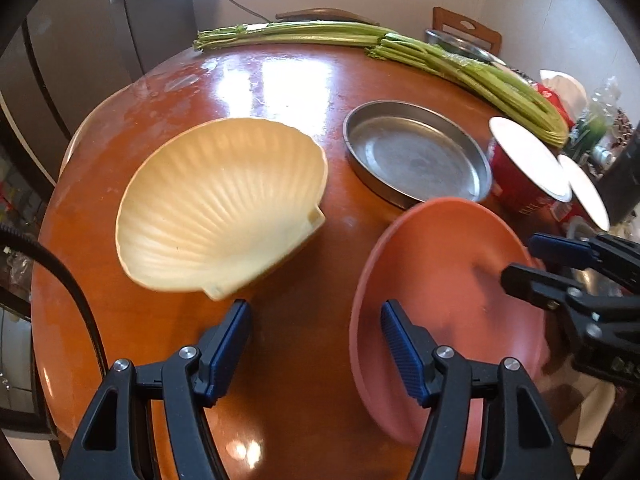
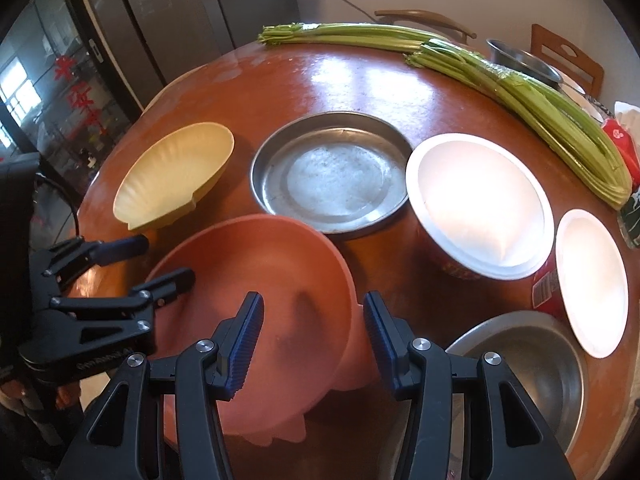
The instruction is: Organize plates and bowls
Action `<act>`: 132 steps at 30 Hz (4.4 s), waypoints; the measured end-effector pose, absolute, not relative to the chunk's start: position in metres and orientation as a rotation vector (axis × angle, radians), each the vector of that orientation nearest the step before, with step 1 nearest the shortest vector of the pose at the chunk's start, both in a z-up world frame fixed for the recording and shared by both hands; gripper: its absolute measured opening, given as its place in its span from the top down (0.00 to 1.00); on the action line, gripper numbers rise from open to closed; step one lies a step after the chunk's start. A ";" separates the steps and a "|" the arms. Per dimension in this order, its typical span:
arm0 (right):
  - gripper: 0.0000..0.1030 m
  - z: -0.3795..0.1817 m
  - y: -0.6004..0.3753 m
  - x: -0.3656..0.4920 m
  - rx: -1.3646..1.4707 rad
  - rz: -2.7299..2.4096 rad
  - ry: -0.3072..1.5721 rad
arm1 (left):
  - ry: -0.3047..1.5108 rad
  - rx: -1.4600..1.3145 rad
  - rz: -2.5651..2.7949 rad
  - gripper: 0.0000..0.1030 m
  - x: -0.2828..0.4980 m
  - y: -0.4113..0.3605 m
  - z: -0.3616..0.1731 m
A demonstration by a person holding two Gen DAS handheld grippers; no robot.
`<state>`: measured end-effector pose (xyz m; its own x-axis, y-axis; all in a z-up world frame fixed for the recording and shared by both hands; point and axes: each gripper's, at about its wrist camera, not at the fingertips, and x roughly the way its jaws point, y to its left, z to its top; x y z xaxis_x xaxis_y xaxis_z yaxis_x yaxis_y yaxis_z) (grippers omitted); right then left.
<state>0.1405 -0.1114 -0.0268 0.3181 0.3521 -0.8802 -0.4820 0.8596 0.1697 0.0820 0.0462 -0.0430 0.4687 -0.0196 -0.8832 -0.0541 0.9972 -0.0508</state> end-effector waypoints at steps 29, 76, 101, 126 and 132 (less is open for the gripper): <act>0.57 -0.043 -0.100 0.152 -0.211 0.584 1.108 | 1.161 -0.160 -0.125 0.36 0.049 0.013 -0.047; 0.57 0.071 -0.016 0.127 -0.184 0.711 0.883 | 0.866 -0.139 0.105 0.37 0.058 0.109 0.045; 0.57 0.066 0.038 0.178 -0.165 0.764 0.942 | 0.893 -0.187 0.147 0.37 0.096 0.158 0.041; 0.57 0.007 0.058 0.190 -0.207 0.708 1.083 | 1.021 -0.214 0.159 0.37 0.112 0.164 -0.016; 0.57 -0.002 0.061 0.194 -0.213 0.697 1.096 | 1.032 -0.205 0.167 0.37 0.114 0.163 -0.022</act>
